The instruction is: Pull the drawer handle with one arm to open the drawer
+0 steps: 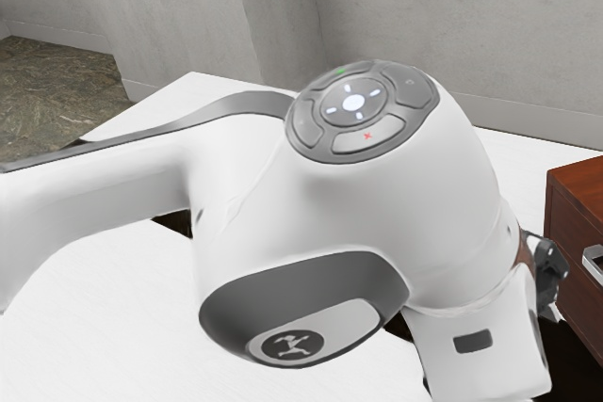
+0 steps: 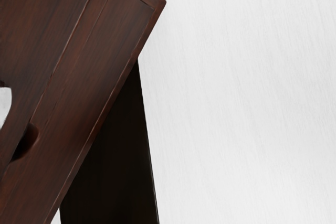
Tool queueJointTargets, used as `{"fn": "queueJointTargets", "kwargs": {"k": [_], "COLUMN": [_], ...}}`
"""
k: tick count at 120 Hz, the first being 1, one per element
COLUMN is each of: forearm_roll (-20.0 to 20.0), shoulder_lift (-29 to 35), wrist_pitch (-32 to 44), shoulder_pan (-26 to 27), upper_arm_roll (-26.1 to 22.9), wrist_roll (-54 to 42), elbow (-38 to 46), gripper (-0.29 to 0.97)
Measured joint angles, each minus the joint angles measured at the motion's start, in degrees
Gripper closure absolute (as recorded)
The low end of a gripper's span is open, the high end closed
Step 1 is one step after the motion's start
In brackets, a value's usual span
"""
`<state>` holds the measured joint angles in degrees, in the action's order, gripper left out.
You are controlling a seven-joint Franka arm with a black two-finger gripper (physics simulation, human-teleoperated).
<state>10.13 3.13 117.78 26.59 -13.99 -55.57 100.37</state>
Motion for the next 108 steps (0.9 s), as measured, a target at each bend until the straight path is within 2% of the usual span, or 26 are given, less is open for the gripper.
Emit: {"fn": "queueJointTargets", "kwargs": {"k": [19,54,108], "forearm_roll": [0.16,0.32,0.97], "shoulder_lift": [-4.14,-4.78,-9.08], "wrist_pitch": [1.90,4.16,6.50], "shoulder_pan": [0.95,0.71,-0.14], "upper_arm_roll": [-0.15,-0.07,-0.14], "wrist_roll": [-2.87,-7.80,-12.06], "elbow": [-3.46,-5.48,-7.76], "gripper": [0.00,0.00,0.00]}}
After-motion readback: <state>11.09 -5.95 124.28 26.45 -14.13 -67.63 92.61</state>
